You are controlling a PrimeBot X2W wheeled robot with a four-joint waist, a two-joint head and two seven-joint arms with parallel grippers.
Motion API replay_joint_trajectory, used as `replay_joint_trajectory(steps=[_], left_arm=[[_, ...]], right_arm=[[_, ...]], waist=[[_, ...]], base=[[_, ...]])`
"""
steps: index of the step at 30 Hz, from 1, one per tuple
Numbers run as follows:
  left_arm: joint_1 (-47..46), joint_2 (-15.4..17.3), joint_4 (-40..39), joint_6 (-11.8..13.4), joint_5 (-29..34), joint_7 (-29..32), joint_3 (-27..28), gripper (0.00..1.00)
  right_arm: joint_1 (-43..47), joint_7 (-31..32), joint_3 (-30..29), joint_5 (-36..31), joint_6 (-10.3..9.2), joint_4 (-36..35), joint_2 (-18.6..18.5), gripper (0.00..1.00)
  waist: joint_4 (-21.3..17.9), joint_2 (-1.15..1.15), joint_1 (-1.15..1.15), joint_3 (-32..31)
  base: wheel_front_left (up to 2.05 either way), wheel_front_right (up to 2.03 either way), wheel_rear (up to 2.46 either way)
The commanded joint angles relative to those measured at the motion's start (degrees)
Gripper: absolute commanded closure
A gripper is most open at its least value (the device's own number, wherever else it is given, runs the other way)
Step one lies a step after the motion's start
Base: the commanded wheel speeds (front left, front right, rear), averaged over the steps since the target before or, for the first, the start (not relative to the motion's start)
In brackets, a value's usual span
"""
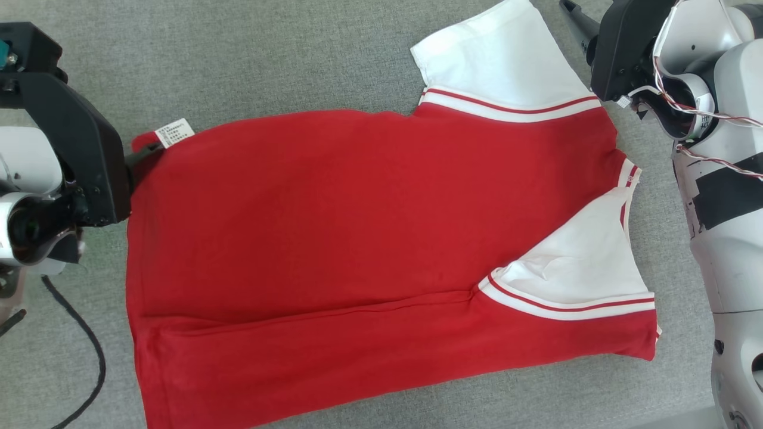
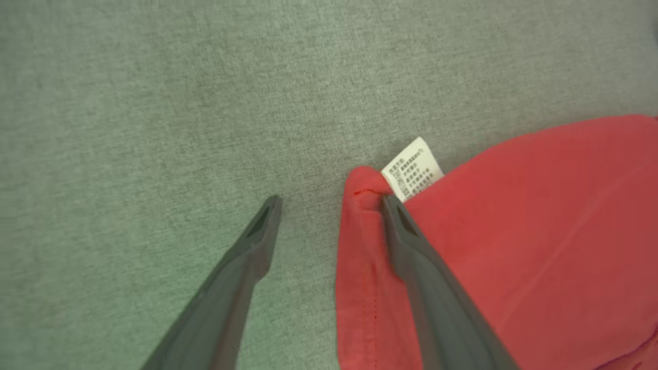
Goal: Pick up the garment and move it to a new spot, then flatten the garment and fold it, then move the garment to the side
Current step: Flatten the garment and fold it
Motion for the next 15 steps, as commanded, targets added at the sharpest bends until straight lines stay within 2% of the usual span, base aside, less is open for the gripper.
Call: replay_joint_trajectory(steps=[1,8,9,10,11,12,15], left_arm=[[-0.81,0.42,0.58,0.02,1.29,0.47,-0.78,0.00],[-1.99,0.39,2.84,0.34,3.96,1.62,-3.14,0.00],[-2.12,0.28,3.02,0.25,4.05,1.69,-3.31,0.11],[-2.18,0.15,3.20,0.12,4.10,1.67,-3.44,0.38],[-2.20,-0.03,3.32,-0.02,4.06,1.63,-3.56,0.83],[-2.14,-0.26,3.42,-0.05,3.77,1.65,-3.56,1.00],[-1.96,-0.31,3.53,-0.18,3.40,2.15,-3.76,1.00]], right_arm=[[-0.22,-0.40,0.18,0.08,-0.14,0.19,0.32,0.00],[-0.34,-0.63,0.63,0.30,-0.14,0.46,0.71,0.00],[-0.36,-0.60,0.64,0.24,-0.14,0.57,0.71,0.00],[-0.38,-0.47,0.62,0.03,-0.14,0.77,0.62,0.00],[-0.41,-0.36,0.57,-0.23,-0.14,0.96,0.52,0.00],[-0.52,-0.28,0.47,-0.43,-0.14,1.17,0.43,0.00],[-0.85,-0.27,-0.02,-0.79,-0.14,1.82,0.29,0.00]], waist=[[-0.11,0.00,0.00,-0.04],[-0.35,0.00,0.00,-0.04],[-0.37,0.00,0.00,-0.01],[-0.37,0.00,0.00,0.01],[-0.37,0.00,0.00,0.03],[-0.37,0.00,0.00,0.07],[-0.31,0.00,0.00,0.18]], base=[[0.00,0.00,0.00],[0.00,0.00,0.00],[0.00,0.00,0.00],[0.00,0.00,0.00],[0.00,0.00,0.00],[0.00,0.00,0.00],[0.00,0.00,0.00]])
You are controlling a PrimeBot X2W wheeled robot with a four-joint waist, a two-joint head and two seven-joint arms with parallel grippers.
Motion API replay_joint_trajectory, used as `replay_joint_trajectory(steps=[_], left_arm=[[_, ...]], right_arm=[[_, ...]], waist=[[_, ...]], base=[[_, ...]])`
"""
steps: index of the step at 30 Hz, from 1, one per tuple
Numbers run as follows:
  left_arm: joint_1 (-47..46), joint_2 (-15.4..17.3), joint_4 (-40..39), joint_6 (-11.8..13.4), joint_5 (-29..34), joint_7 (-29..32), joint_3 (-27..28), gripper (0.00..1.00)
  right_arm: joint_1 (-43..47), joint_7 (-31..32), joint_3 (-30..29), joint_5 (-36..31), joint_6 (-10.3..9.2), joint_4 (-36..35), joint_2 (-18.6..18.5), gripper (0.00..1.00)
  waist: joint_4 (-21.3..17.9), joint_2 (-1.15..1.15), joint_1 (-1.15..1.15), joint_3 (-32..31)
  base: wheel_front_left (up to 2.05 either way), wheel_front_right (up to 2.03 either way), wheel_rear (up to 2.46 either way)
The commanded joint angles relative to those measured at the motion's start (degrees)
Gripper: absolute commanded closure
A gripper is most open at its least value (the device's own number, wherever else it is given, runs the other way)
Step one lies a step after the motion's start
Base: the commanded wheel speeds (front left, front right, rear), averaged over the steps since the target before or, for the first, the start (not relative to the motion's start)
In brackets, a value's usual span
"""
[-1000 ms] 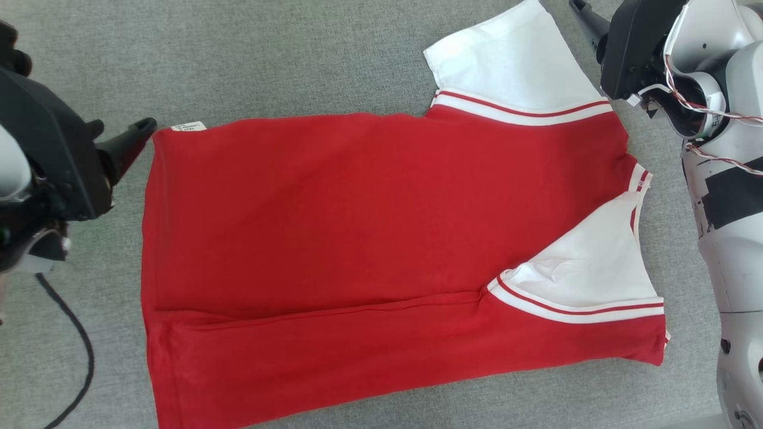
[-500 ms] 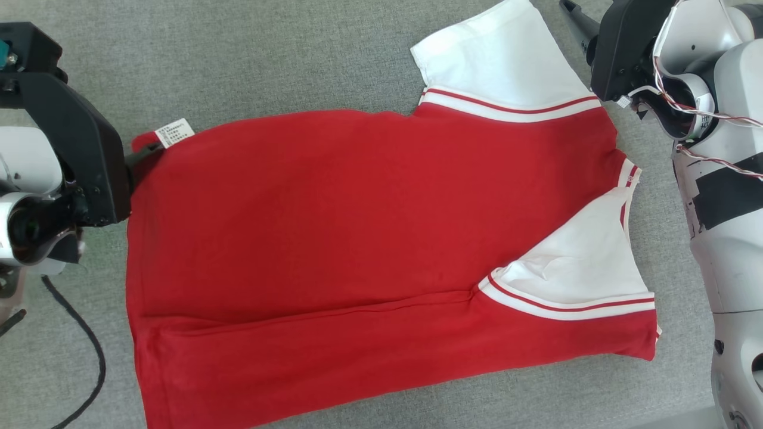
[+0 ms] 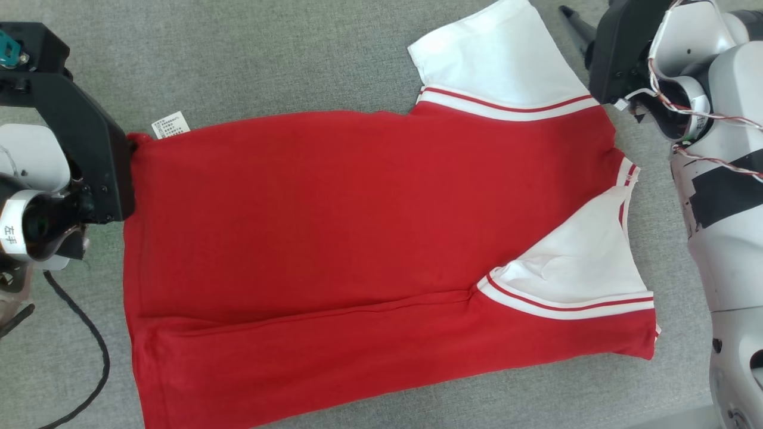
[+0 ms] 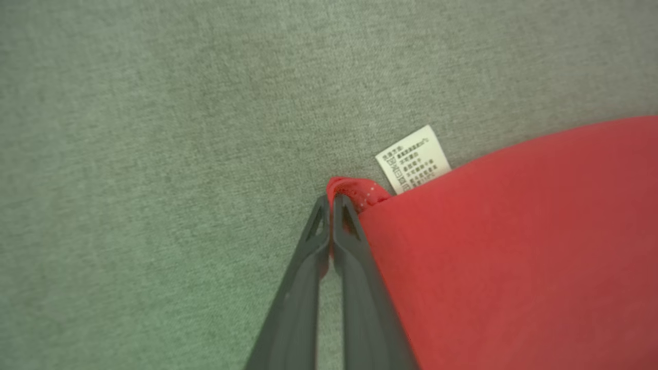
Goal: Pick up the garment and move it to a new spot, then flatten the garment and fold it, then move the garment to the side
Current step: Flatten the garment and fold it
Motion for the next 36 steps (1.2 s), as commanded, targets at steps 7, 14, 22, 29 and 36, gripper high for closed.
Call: replay_joint_trajectory(steps=[7,14,22,29,36], left_arm=[[-0.64,-1.37,-0.55,-0.40,-0.04,-0.10,-0.84,1.00],[-2.13,-3.48,-1.95,-1.31,-0.25,-1.21,-0.85,1.00],[-2.69,-5.22,-1.73,-1.98,-0.48,-2.57,-0.99,1.00],[-3.55,-5.37,0.22,-1.65,1.06,-6.24,0.27,1.00],[-3.52,-6.40,4.44,-1.90,2.79,-12.49,1.56,1.00]], right_arm=[[-2.64,-0.81,-2.17,-2.62,-0.14,3.94,-0.28,0.00],[-5.10,-2.90,-3.62,-2.80,-0.14,8.58,1.14,0.00],[-6.21,-2.02,-1.40,-1.88,-0.13,13.58,1.80,0.60],[-8.24,-10.21,1.02,-2.68,-0.14,11.90,-0.13,1.00],[-8.73,-19.58,2.99,-1.06,-0.14,11.82,0.18,1.00]], waist=[[1.89,0.00,0.00,1.49],[4.13,0.00,0.00,3.86],[5.16,0.00,0.00,4.85],[4.56,0.00,0.00,4.55],[3.80,0.00,0.00,2.82]], base=[[0.00,0.00,0.00],[0.00,0.00,0.00],[0.00,0.00,0.00],[0.00,0.00,0.00],[0.00,0.00,0.00]])
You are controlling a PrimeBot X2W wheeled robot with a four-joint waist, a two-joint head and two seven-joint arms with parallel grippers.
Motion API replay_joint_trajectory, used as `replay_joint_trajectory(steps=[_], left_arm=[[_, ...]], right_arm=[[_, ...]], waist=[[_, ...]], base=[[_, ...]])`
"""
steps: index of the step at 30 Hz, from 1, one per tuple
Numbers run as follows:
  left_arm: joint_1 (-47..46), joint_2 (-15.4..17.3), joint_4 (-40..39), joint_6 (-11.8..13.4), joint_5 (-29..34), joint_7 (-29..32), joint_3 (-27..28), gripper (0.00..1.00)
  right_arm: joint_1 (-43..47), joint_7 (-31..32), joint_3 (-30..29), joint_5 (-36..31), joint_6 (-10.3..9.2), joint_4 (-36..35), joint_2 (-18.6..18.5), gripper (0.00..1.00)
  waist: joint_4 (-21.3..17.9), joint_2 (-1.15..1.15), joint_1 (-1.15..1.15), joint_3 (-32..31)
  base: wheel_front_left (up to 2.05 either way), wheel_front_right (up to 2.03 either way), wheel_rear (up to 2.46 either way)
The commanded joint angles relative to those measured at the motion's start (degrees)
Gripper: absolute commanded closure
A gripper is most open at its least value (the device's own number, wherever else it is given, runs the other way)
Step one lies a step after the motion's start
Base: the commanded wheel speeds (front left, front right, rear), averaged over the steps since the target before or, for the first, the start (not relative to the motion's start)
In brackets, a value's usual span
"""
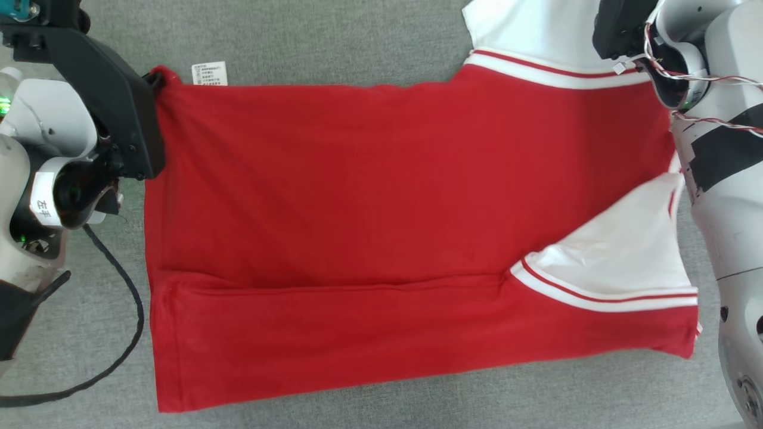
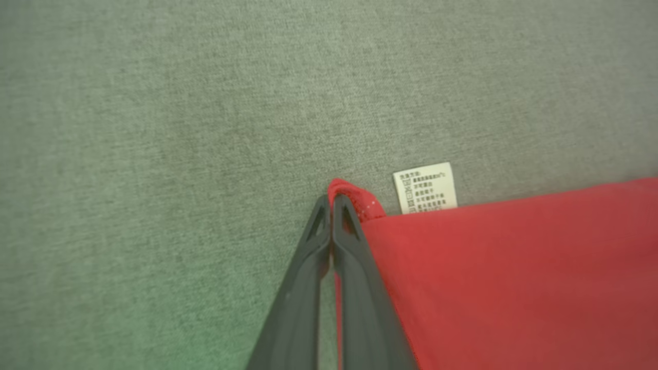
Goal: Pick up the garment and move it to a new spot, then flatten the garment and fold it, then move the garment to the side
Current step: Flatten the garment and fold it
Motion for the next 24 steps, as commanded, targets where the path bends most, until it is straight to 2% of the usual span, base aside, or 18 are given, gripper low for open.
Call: replay_joint_trajectory(steps=[1,5,12,19,24], left_arm=[[0.39,0.18,1.02,0.08,0.48,-0.70,0.28,1.00],[1.52,-0.56,2.41,-0.49,0.45,-3.15,0.49,1.00],[5.23,-1.79,2.91,-2.13,-0.58,-8.39,1.18,1.00],[13.08,-0.71,-0.72,-6.51,-1.28,-15.21,1.12,1.00],[19.77,-0.05,-2.55,-7.25,1.16,-21.88,0.08,1.00]], right_arm=[[-0.64,-1.39,0.68,0.62,-0.14,-0.11,0.05,1.00],[-0.32,-4.71,3.28,2.01,-0.14,-0.10,-0.54,1.00],[3.65,-5.00,8.28,7.45,-0.14,-2.00,-2.55,1.00],[13.18,-1.95,13.61,15.55,-0.14,-12.72,-8.88,1.00],[23.16,1.47,13.42,18.88,-0.14,-22.55,-14.17,1.00]], waist=[[-0.35,0.00,-0.01,-0.85],[-0.45,0.00,-0.01,-2.51],[0.10,0.00,-0.01,-6.34],[0.48,0.00,-0.01,-10.97],[0.68,0.00,-0.01,-12.90]], base=[[0.00,0.00,0.00],[0.00,0.00,0.00],[0.00,0.00,0.00],[0.00,0.00,0.00],[0.00,0.00,0.00]])
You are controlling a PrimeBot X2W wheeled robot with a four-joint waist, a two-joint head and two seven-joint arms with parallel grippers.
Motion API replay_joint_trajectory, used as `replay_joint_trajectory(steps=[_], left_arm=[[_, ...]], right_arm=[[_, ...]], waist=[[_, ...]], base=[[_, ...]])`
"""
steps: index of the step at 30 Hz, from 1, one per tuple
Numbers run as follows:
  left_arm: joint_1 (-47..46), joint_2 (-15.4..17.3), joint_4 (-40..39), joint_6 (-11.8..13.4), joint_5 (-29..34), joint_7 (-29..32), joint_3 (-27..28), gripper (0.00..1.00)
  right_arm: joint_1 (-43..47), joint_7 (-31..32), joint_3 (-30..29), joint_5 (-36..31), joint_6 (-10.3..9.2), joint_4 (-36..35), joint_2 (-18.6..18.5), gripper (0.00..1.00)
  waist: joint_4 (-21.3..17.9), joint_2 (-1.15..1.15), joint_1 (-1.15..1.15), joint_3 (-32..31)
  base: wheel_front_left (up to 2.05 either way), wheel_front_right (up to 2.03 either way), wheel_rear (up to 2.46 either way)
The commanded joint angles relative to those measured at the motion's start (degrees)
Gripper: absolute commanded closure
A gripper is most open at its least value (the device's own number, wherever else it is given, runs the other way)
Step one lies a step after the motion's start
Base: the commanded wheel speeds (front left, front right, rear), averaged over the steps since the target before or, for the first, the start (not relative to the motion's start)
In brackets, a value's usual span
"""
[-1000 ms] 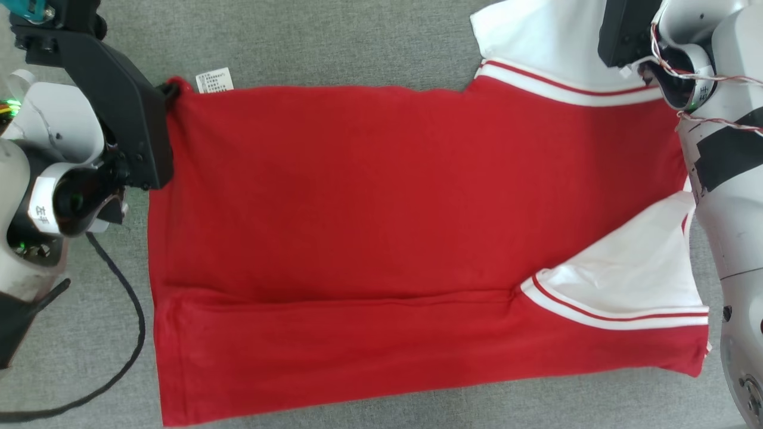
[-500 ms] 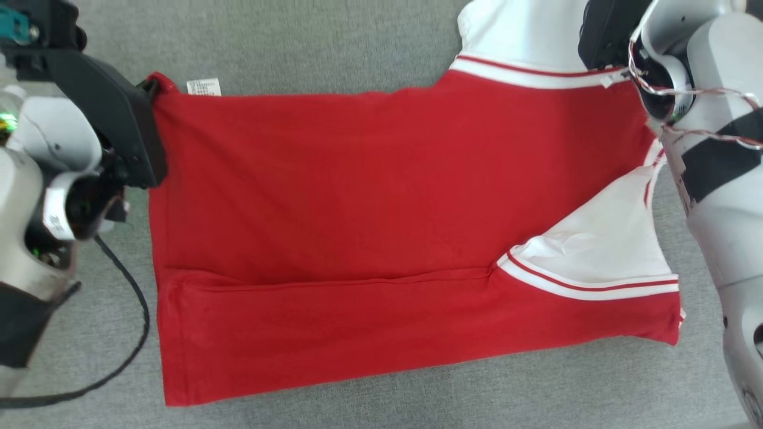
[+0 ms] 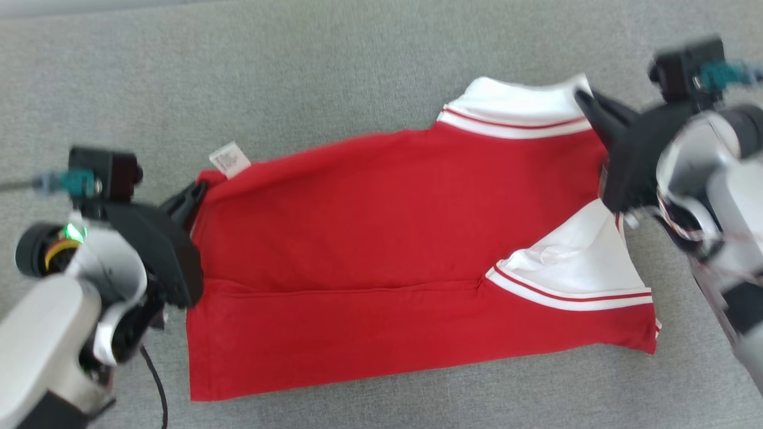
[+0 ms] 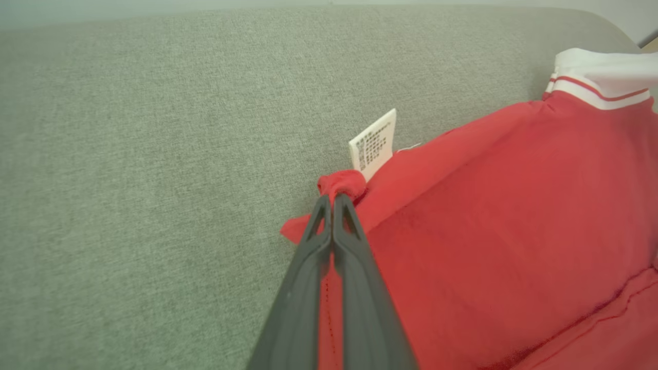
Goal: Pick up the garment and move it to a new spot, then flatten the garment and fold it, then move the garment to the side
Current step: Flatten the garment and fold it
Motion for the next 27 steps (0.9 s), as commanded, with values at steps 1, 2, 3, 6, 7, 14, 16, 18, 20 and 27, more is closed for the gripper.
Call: replay_joint_trajectory(steps=[1,2,3,6,7,14,16,18,20,27], left_arm=[[2.14,0.11,-0.16,0.07,1.10,-2.40,0.04,1.00],[3.22,0.00,0.03,0.38,1.56,-3.76,0.00,1.00],[4.47,-0.28,0.37,0.54,1.68,-4.88,-0.16,1.00],[6.94,-0.96,1.33,1.15,2.46,-8.55,-0.18,1.00],[7.56,-1.24,1.73,1.55,2.89,-10.06,0.00,1.00],[11.79,-3.93,5.97,2.18,3.56,-18.32,0.72,1.00],[12.74,-4.67,6.97,2.36,3.43,-20.19,0.97,1.00],[13.37,-5.35,7.79,2.49,3.20,-21.53,1.17,1.00],[14.04,-6.15,8.46,2.31,2.46,-22.68,1.54,1.00],[15.15,-8.02,9.49,1.77,0.45,-25.00,2.67,1.00]], right_arm=[[3.15,0.62,-1.11,0.57,-0.14,-2.48,-1.65,1.00],[5.05,1.14,-1.83,0.76,-0.14,-4.24,-2.26,1.00],[6.97,1.53,-2.73,0.63,-0.14,-6.11,-2.78,1.00],[12.48,3.21,-6.01,0.03,-0.14,-10.80,-3.34,1.00],[14.28,3.92,-7.25,0.04,-0.14,-12.33,-3.13,1.00],[25.85,10.35,-14.75,-1.78,-0.14,-23.68,-1.28,1.00],[28.88,12.74,-16.43,-2.08,-0.14,-26.88,-0.20,1.00],[31.45,14.96,-18.54,-2.63,-0.14,-30.17,0.78,1.00],[34.00,17.00,-20.48,-3.35,-0.14,-33.39,1.84,1.00],[40.62,22.14,-25.66,-4.94,-0.14,-40.88,5.76,1.00]], waist=[[0.30,0.00,0.01,-1.37],[0.29,0.00,0.01,-1.46],[0.30,0.00,0.01,-1.52],[0.36,0.00,0.01,-1.50],[0.39,0.00,0.01,-1.48],[0.48,0.00,0.01,-1.86],[0.55,0.00,0.01,-2.14],[0.65,0.00,0.01,-2.36],[0.78,0.00,0.01,-2.54],[1.12,0.00,0.01,-3.14]], base=[[0.00,0.00,0.00],[0.00,0.00,0.00],[0.00,0.00,0.00],[0.00,0.00,0.00],[0.00,0.00,0.00],[0.00,0.00,0.00],[0.00,0.00,0.00],[0.00,0.00,0.00],[0.00,0.00,0.00],[0.00,0.00,0.00]])
